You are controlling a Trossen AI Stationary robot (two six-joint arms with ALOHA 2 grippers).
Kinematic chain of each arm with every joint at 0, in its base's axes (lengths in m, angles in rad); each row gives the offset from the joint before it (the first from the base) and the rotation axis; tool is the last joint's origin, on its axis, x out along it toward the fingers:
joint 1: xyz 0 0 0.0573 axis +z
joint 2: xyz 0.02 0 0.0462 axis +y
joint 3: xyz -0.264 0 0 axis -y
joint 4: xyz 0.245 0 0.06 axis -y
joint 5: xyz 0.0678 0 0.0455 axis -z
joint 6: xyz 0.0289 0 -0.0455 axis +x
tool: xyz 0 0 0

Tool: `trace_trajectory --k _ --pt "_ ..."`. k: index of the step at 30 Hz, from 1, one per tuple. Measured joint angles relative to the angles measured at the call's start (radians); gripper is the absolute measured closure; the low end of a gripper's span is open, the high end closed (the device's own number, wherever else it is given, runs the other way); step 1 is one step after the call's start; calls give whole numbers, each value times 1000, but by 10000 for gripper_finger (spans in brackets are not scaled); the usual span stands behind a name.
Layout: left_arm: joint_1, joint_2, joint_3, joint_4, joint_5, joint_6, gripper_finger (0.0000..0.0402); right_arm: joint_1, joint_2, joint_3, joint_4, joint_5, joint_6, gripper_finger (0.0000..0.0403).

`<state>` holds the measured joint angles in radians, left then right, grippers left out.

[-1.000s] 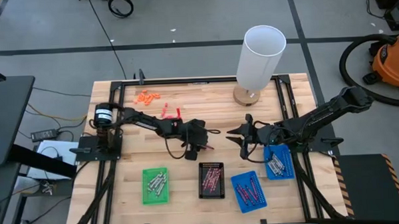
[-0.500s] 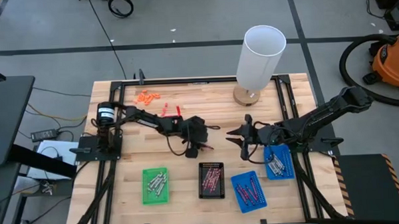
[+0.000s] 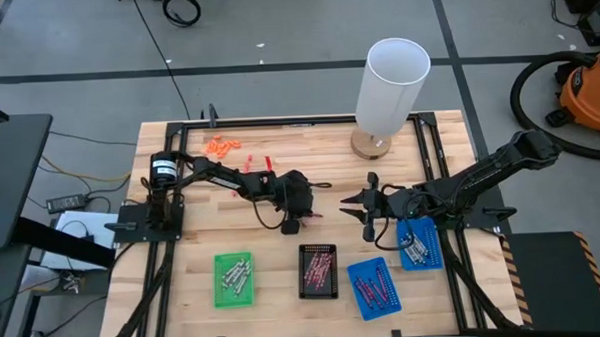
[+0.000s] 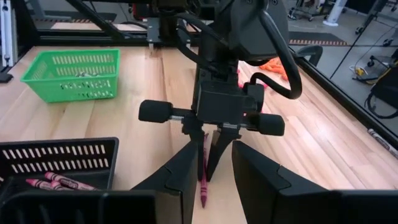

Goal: Sort crayons
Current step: Put the red crayon into the left blue bin

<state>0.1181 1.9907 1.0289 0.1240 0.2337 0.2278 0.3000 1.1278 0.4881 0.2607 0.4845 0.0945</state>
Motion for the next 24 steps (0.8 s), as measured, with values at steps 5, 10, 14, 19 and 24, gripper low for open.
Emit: trace_trajectory --k 5,10,14,19,24 --pt "-1 1 -2 0 -10 0 384 0 0 0 0 0 -1 294" --pt "-6 -18 -5 5 -55 7 382 0 0 0 0 0 4 294" --pt "-11 -47 -10 14 -105 20 381 0 0 0 19 30 -13 294" --pt "-16 -99 -8 40 -170 60 381 0 -4 0 183 81 -148 294" --pt "-16 -132 -8 131 -172 64 381 -8 -5 0 355 100 -282 292"
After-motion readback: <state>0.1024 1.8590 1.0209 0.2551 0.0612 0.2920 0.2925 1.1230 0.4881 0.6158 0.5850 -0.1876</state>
